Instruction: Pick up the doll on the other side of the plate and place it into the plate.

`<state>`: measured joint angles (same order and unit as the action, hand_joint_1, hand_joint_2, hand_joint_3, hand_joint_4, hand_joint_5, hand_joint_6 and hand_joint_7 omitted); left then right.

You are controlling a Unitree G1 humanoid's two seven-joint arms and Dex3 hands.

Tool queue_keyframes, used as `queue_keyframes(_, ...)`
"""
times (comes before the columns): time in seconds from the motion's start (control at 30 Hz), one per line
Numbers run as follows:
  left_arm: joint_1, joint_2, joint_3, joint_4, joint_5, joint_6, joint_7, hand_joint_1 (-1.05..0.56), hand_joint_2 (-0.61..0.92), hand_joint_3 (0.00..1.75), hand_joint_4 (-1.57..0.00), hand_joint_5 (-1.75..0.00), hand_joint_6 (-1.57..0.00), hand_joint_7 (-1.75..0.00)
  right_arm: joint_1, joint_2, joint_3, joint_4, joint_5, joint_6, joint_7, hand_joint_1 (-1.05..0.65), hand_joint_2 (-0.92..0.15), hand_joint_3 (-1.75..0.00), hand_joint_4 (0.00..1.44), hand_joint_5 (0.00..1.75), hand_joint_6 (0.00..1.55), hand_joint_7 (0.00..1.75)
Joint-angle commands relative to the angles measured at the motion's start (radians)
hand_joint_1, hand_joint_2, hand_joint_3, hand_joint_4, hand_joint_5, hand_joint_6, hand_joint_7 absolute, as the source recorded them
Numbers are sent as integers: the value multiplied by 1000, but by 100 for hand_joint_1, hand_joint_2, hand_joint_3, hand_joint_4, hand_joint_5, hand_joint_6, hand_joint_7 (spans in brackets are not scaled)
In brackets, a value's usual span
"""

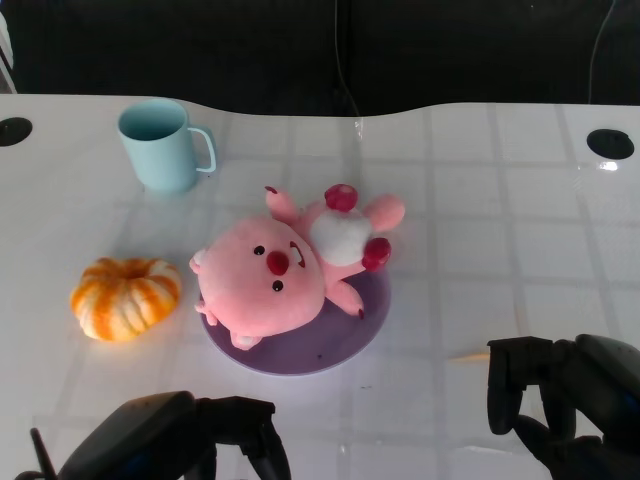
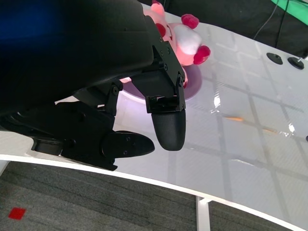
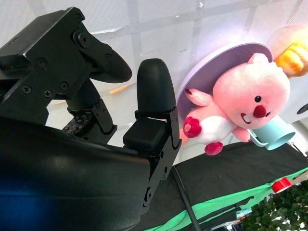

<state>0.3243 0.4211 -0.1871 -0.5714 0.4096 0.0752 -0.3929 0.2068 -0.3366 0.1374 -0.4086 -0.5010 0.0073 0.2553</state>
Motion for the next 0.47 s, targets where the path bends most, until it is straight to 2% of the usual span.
queue_keyframes(0.03,-10,15,16,3,-10,5,-10,-16,90,38,-68,-166,-72,-104,-12,-13,0,-12,5,11,13,-5,-33,-127,86,175,78,150)
queue_keyframes(0.47,-14,21,18,13,-9,-2,-7,-16,92,37,-67,-163,-72,-103,-23,-19,3,-16,-9,34,30,-8,-36,-124,84,174,79,144)
